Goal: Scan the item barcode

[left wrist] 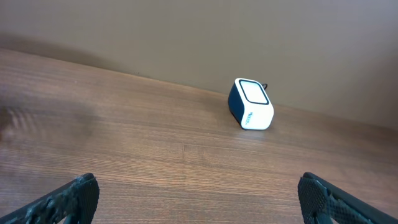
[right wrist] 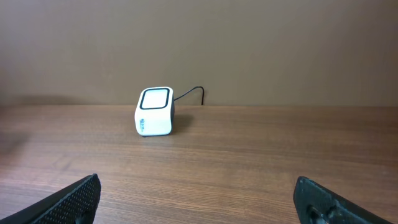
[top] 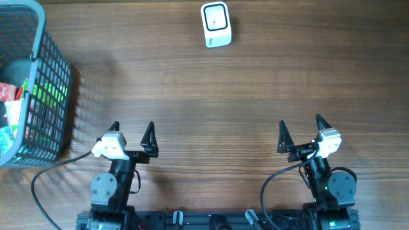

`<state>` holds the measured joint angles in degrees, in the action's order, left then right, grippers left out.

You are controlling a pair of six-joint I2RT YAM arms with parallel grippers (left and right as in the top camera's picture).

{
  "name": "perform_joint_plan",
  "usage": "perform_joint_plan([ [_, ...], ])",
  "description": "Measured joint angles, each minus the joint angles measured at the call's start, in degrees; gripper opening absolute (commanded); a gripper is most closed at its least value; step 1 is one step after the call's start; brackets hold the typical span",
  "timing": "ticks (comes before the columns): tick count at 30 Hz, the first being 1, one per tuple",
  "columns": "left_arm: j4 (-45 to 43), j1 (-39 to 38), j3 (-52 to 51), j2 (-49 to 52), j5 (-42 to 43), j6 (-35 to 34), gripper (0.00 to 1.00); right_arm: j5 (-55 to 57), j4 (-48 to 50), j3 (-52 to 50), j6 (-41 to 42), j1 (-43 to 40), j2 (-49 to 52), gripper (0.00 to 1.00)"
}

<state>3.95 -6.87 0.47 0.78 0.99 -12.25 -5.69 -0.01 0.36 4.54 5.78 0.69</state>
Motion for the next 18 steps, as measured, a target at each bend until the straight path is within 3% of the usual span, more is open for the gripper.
perform_joint_plan([
  [9,3.1,0.0,3.0,0.5,1.2,-1.4,1.0,0.0,0.0,0.0,0.0,0.0,0.0,1.0],
  [15,22.0,0.0,27.2,15.2,7.2,-2.2,1.0,0.0,0.0,0.0,0.0,0.0,0.1,1.0],
  [17,30.1,0.0,40.0,24.6,9.3,-2.5,1.0,0.0,0.0,0.0,0.0,0.0,0.2,1.0],
  [18,38.4,0.0,46.6,28.9,9.9,-2.7,1.0,0.0,0.0,0.0,0.0,0.0,0.2,1.0],
])
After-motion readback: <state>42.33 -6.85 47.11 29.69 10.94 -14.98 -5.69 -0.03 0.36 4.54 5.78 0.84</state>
